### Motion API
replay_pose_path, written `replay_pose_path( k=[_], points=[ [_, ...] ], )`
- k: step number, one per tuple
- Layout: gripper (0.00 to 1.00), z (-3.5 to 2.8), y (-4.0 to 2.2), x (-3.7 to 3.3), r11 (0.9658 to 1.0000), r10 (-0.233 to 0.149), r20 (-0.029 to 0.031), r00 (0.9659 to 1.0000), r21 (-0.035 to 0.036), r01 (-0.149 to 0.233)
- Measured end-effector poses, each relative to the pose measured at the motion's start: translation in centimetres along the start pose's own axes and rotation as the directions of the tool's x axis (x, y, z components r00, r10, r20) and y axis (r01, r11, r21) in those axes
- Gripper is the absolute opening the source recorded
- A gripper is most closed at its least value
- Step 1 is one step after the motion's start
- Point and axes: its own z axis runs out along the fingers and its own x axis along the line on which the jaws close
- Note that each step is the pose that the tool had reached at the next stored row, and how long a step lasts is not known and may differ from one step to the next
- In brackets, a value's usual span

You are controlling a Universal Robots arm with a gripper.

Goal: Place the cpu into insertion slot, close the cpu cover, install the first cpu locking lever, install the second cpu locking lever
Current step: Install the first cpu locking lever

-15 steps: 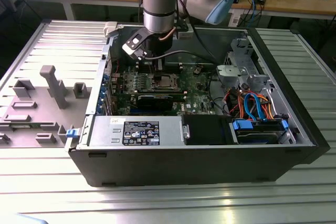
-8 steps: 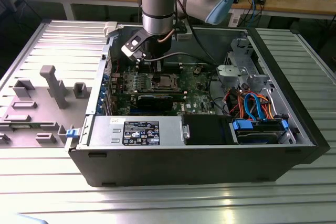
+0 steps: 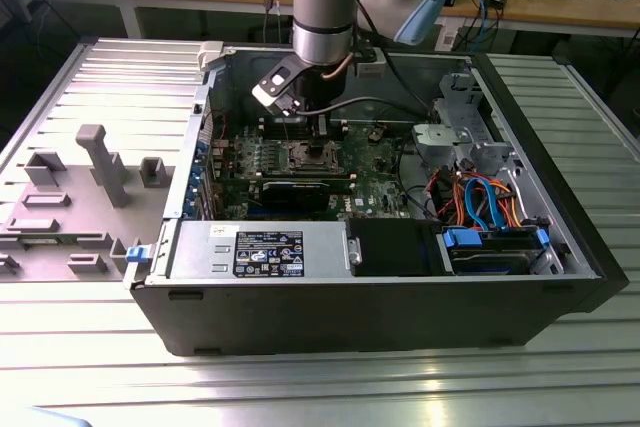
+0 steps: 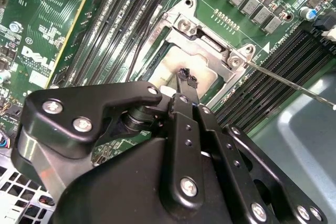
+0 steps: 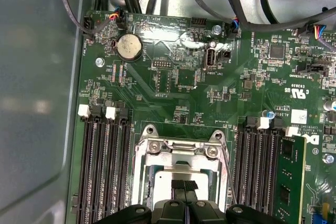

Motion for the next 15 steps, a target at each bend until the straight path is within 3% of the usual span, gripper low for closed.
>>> replay_pose_path(
  k=[15],
  points=[
    [0.11,-0.57,0.04,-0.02,1.0,0.0,-0.0002,1.0,-0.0001,0.0]
  ],
)
